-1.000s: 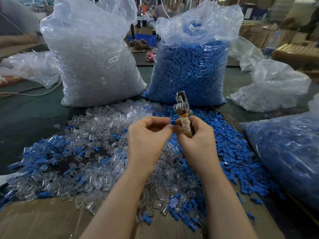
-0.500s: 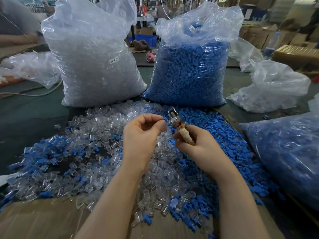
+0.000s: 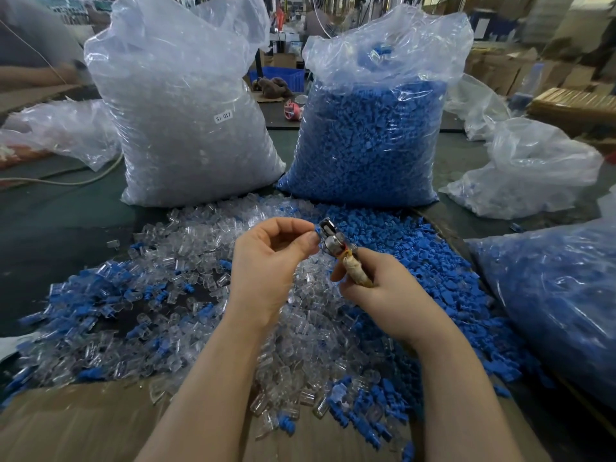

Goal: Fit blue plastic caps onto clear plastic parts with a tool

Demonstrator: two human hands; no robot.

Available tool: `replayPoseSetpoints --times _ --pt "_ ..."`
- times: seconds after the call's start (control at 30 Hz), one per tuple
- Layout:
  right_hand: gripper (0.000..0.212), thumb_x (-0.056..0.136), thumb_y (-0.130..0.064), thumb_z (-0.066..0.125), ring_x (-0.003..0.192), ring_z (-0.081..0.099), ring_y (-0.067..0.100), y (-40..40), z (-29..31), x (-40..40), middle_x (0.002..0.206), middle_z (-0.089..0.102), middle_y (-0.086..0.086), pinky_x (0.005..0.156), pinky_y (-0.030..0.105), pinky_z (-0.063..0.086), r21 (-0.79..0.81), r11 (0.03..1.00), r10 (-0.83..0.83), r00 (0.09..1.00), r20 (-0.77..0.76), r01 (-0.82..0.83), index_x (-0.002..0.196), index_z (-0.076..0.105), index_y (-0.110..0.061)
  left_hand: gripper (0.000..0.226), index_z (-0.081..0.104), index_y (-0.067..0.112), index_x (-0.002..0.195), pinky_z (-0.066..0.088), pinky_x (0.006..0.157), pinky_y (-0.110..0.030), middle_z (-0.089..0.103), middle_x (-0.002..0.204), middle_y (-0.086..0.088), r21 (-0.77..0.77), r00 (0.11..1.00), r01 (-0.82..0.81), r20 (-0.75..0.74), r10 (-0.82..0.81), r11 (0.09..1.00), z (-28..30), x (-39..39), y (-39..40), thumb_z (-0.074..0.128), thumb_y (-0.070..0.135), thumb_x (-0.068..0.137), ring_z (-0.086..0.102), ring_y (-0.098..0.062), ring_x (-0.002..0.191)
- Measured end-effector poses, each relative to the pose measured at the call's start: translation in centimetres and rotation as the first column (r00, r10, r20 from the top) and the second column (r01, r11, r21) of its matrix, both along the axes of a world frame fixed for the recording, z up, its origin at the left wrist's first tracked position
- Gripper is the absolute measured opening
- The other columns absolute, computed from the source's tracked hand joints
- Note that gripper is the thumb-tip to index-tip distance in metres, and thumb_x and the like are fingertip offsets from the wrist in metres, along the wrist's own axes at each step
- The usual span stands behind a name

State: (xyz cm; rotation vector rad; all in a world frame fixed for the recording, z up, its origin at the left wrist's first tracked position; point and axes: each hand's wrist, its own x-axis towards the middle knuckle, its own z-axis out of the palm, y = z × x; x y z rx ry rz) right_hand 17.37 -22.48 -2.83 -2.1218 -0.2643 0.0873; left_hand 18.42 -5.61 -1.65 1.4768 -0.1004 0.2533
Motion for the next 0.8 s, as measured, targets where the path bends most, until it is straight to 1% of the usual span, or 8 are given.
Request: replayPoseSetpoints --times 0.17,0.3,0.4,0.5,0.57,0.63,0.73,0.8 --pt "0.023 0.082 -0.004 0.055 0.042 0.039 0.004 0.0 -0.1 0.0 0.053 0.053 -0.019 0.043 0.018 0.030 -0.030 0.999 -0.032 0.999 0.027 0.033 0.080 0.062 -0.026 0.017 0.071 0.014 0.083 0.053 0.067 -0.015 0.073 0.072 0.005 -0.013 1.000 -0.001 0.000 0.001 1.000 0.0 0.0 -0.2 0.071 -0.003 0.084 0.069 -0.004 0.070" --pt "0.022 0.081 -0.005 0.055 0.042 0.041 0.003 0.1 -0.4 0.2 0.053 0.054 -0.021 0.045 0.021 0.031 -0.054 0.997 -0.053 0.998 0.035 0.055 0.079 0.061 -0.027 0.018 0.071 0.014 0.083 0.054 0.068 -0.016 0.073 0.072 0.005 -0.031 1.000 -0.003 -0.008 0.002 1.000 0.0 0.0 -0.2 0.070 -0.004 0.084 0.069 -0.005 0.070" --pt "0.018 0.084 -0.010 0.056 0.044 0.044 0.002 0.2 -0.5 0.2 0.057 0.057 -0.020 0.046 0.023 0.033 -0.093 0.994 -0.051 0.998 0.043 0.055 0.081 0.059 -0.028 0.013 0.071 0.012 0.086 0.055 0.068 -0.018 0.074 0.072 0.004 -0.049 0.997 -0.015 -0.070 0.011 0.999 -0.1 0.1 -0.2 0.071 -0.001 0.084 0.070 -0.006 0.070" --pt "0.010 0.085 -0.017 0.058 0.051 0.047 0.005 0.5 -0.8 0.4 0.063 0.058 -0.010 0.050 0.028 0.037 -0.136 0.986 -0.086 0.990 0.109 0.100 0.083 0.058 -0.027 0.011 0.071 0.010 0.092 0.056 0.066 -0.020 0.075 0.077 -0.001 -0.231 0.977 -0.066 -0.215 0.015 0.971 -0.2 0.3 0.2 0.071 0.004 0.083 0.072 -0.010 0.072" --pt "0.007 0.086 -0.022 0.058 0.055 0.050 0.008 0.5 -0.9 0.5 0.064 0.059 -0.008 0.052 0.031 0.040 -0.134 0.978 -0.139 0.980 0.145 0.159 0.081 0.057 -0.026 0.013 0.069 0.008 0.096 0.059 0.064 -0.021 0.076 0.080 -0.004 -0.456 0.946 -0.166 -0.323 0.011 0.875 -0.1 0.5 1.0 0.068 0.006 0.083 0.073 -0.011 0.072" --pt "0.007 0.086 -0.027 0.058 0.059 0.053 0.011 0.3 -1.0 0.7 0.065 0.060 -0.008 0.053 0.032 0.042 -0.151 0.962 -0.204 0.967 0.154 0.227 0.079 0.057 -0.026 0.011 0.068 0.006 0.098 0.059 0.066 -0.021 0.076 0.082 -0.005 -0.629 0.922 -0.292 -0.385 0.037 0.721 0.0 0.8 2.4 0.065 0.006 0.087 0.073 -0.010 0.072" --pt "0.010 0.086 -0.031 0.059 0.062 0.057 0.014 -0.4 -1.3 1.0 0.067 0.061 -0.007 0.052 0.031 0.040 -0.239 0.913 -0.302 0.941 0.151 0.331 0.078 0.057 -0.025 0.011 0.066 0.006 0.101 0.058 0.069 -0.019 0.075 0.084 -0.007 -0.749 0.893 -0.440 -0.420 0.160 0.495 0.2 1.0 5.3 0.063 0.005 0.090 0.074 -0.010 0.073" --pt "0.013 0.087 -0.032 0.058 0.061 0.057 0.016 -0.8 -1.7 1.2 0.066 0.061 -0.006 0.050 0.030 0.038 -0.310 0.867 -0.362 0.921 0.143 0.389 0.077 0.055 -0.024 0.013 0.063 0.005 0.106 0.057 0.066 -0.018 0.074 0.080 -0.007 -0.835 0.884 -0.466 -0.422 0.203 0.292 0.2 1.0 7.4 0.059 0.003 0.093 0.073 -0.010 0.068"
